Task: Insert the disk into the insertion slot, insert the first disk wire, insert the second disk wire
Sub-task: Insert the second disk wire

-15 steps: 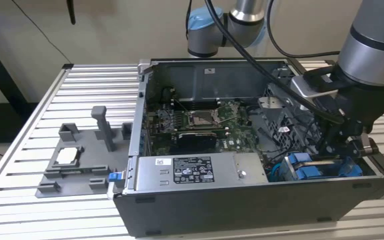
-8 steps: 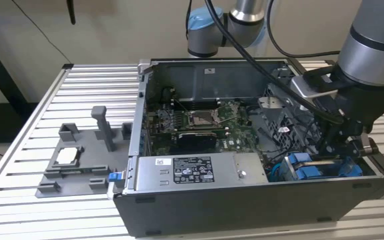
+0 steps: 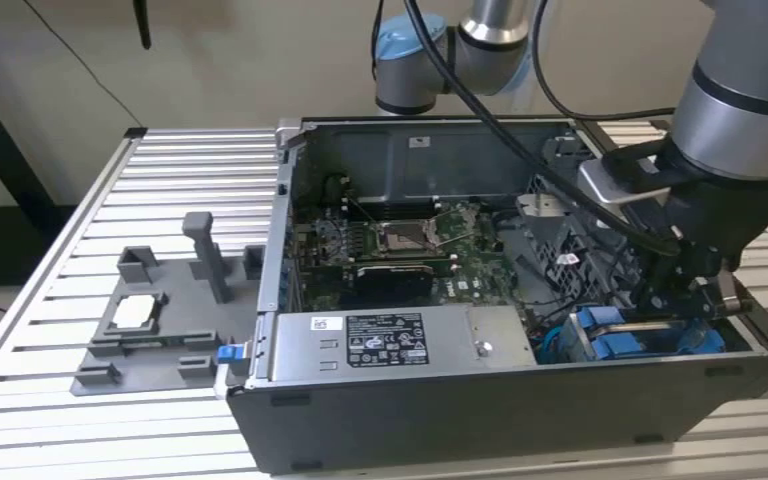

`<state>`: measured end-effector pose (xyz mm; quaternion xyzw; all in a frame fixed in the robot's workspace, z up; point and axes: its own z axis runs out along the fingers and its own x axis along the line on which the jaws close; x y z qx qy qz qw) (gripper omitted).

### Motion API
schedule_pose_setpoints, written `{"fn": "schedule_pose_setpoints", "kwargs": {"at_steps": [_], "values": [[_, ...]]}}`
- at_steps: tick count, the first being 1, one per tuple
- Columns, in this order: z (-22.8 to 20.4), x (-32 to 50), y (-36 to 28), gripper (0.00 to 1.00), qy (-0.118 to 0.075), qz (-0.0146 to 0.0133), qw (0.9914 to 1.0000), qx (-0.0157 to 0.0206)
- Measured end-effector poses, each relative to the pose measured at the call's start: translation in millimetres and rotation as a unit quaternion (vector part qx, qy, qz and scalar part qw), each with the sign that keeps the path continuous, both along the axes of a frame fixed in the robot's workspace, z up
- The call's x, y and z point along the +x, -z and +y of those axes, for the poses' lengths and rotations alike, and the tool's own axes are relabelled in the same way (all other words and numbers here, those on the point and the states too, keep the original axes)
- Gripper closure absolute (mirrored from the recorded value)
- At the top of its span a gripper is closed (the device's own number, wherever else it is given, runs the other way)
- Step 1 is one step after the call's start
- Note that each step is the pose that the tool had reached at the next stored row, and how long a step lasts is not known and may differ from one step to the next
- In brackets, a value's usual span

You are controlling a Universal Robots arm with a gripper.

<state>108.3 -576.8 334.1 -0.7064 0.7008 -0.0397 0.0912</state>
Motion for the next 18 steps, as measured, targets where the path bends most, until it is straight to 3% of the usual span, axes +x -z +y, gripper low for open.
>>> {"fn": "schedule_pose_setpoints", "kwargs": {"at_steps": [7,9,12,18], "values": [[0.1,0.1,5.7,0.84,0.0,0.0,1.0,0.0006],[0.1,0.1,7.7,0.77,0.0,0.0,1.0,0.0007],[-0.3,0.1,7.5,0.77,0.0,0.0008,1.0,0.0013],[-3.5,0.0,2.1,0.77,0.0,0.0081,0.99993,0.0083]]}}
